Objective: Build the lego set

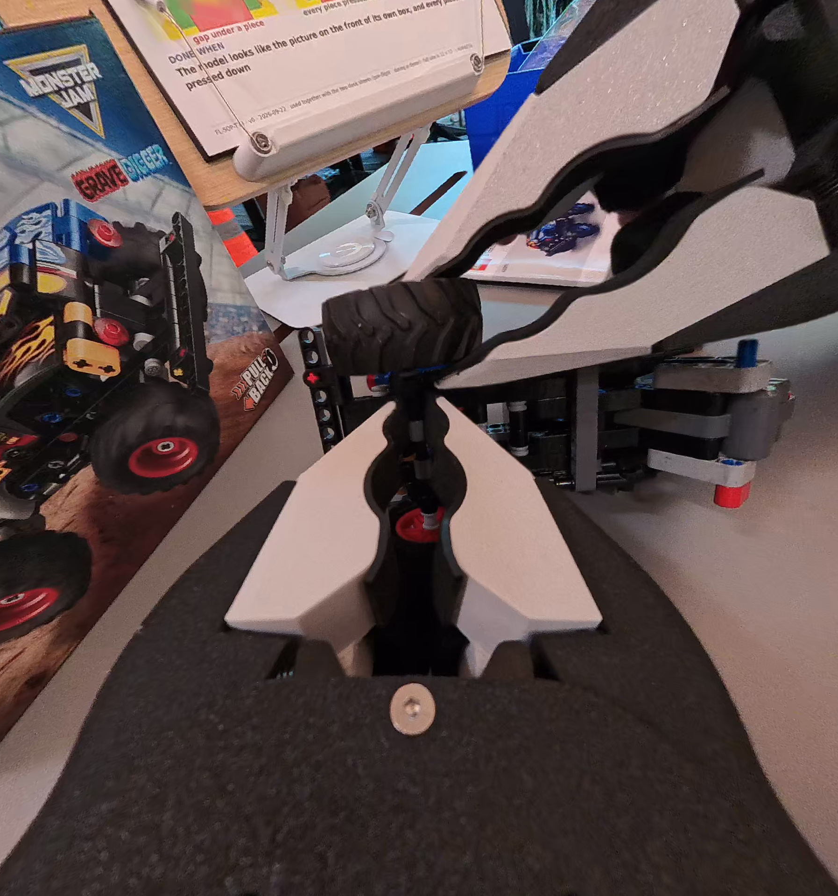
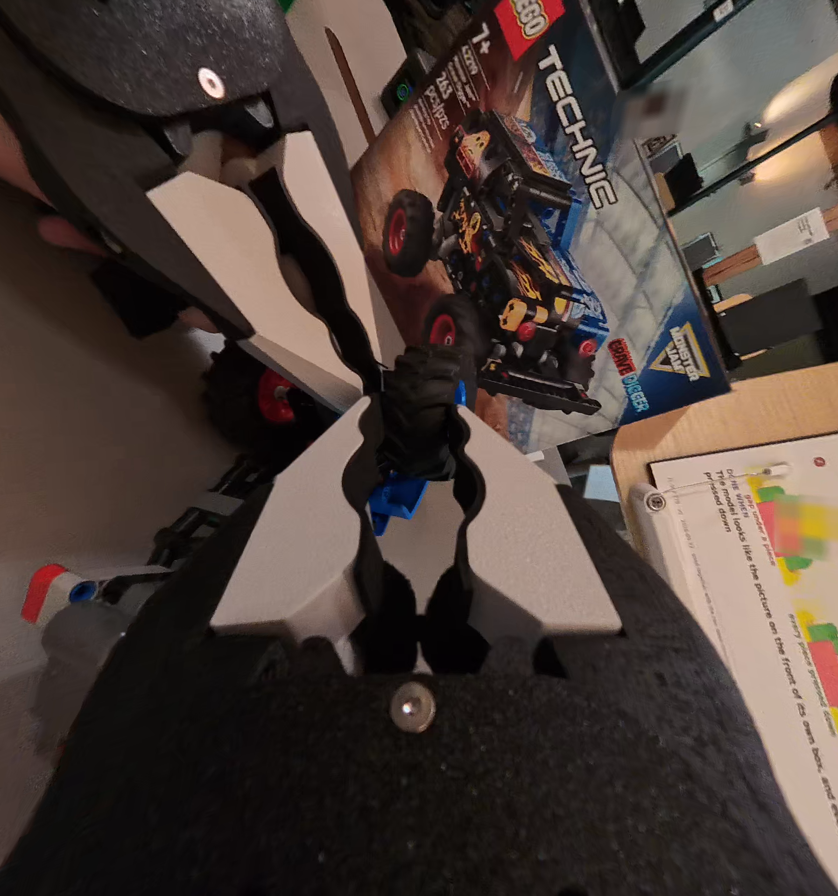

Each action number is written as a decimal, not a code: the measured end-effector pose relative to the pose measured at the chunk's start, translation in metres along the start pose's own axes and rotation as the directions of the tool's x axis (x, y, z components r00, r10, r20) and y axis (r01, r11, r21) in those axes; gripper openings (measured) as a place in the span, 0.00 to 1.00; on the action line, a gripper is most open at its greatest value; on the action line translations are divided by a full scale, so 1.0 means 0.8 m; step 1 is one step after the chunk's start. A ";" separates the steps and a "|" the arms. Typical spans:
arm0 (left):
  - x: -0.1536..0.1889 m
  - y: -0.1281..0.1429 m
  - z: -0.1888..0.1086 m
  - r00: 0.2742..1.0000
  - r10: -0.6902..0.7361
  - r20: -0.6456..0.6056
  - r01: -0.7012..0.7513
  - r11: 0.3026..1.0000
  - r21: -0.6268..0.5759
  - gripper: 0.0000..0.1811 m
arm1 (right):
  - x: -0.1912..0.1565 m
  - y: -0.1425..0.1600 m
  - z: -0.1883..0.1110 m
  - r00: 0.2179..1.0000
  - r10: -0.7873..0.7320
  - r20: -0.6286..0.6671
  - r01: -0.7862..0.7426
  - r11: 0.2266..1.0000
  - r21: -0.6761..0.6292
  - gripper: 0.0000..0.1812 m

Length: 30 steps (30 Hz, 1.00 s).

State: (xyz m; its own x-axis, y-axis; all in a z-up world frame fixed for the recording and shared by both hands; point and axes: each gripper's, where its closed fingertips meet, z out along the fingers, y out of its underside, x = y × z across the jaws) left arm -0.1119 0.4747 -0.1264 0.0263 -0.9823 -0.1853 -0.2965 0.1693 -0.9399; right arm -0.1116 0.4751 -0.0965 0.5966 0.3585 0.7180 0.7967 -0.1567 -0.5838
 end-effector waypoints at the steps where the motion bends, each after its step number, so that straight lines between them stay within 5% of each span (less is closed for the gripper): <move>1: -0.001 0.000 0.000 1.000 0.009 0.015 -0.009 1.000 -0.003 0.03 | 0.002 0.001 0.001 1.000 0.000 -0.025 0.000 1.000 0.000 0.14; 30: -0.008 0.001 0.002 0.997 -0.011 0.082 0.013 1.000 -0.015 0.02 | 0.021 0.007 0.003 0.982 0.017 -0.186 -0.009 0.999 0.040 0.14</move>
State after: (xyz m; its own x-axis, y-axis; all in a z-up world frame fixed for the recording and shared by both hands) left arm -0.1107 0.4814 -0.1268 0.1078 -0.9744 -0.1974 -0.3108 0.1556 -0.9377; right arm -0.0973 0.4828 -0.0885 0.6174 0.1783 0.7662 0.7866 -0.1232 -0.6051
